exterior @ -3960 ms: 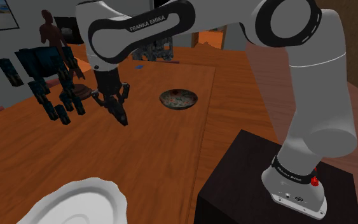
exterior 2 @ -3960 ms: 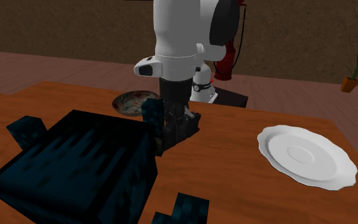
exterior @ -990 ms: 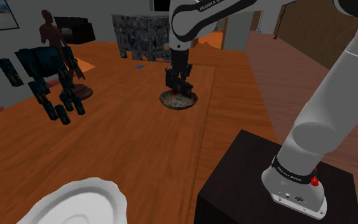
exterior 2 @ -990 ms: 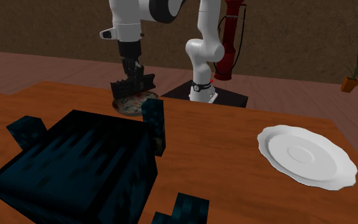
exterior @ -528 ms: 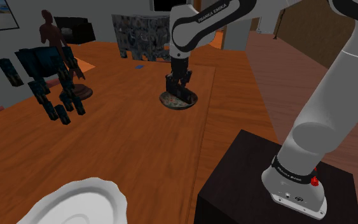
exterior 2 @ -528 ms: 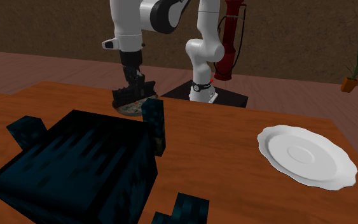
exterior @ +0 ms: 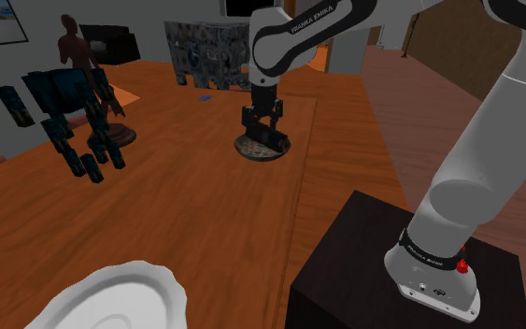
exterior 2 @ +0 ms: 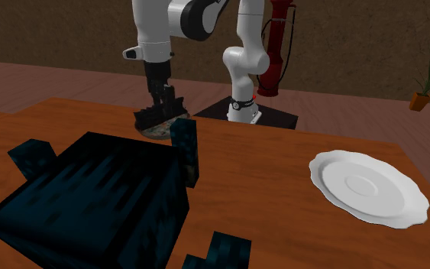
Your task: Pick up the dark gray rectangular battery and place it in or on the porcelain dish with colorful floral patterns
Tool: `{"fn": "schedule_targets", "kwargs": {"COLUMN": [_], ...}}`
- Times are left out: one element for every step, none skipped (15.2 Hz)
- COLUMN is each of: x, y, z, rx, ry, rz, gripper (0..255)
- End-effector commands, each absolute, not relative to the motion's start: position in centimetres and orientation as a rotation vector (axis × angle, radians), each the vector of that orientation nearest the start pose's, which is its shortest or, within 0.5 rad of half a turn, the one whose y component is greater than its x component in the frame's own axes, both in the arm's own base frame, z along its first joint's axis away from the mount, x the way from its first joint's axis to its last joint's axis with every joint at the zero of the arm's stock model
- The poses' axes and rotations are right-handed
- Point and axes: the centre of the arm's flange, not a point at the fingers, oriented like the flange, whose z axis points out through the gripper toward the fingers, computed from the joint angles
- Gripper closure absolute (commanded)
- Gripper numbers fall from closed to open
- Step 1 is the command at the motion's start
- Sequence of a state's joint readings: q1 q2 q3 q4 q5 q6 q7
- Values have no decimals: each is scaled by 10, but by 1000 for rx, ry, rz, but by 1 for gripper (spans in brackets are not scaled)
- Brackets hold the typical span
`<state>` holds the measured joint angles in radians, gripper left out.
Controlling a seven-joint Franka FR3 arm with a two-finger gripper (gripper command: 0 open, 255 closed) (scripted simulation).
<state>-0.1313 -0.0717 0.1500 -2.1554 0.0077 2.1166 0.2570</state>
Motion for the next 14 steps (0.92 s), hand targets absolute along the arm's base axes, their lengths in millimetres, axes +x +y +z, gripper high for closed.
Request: {"fn": "schedule_targets", "kwargs": {"x": [526,526,526,526,525,525,525,525,524,525,525,525,525,525], "y": [11,11,11,11,11,11,11,11,11,11,11,11,11,11], "z": [433,433,433,446,459,473,483,483,483,483,483,483,483,483], "rx": [-3118,-3118,-3118,-3118,-3118,-3118,-3118,-3118,-3118,-3118,-3118,-3118,-3118,-3118], "ry": [380,380,380,380,380,380,380,380,380,380,380,380,380,380], "rz": [-51,-51,-51,-51,-51,-51,-51,-51,-51,-51,-51,-51,-51,-51], "gripper": [0,0,0,0,0,0,0,0,0,0,0,0,0,0]}}
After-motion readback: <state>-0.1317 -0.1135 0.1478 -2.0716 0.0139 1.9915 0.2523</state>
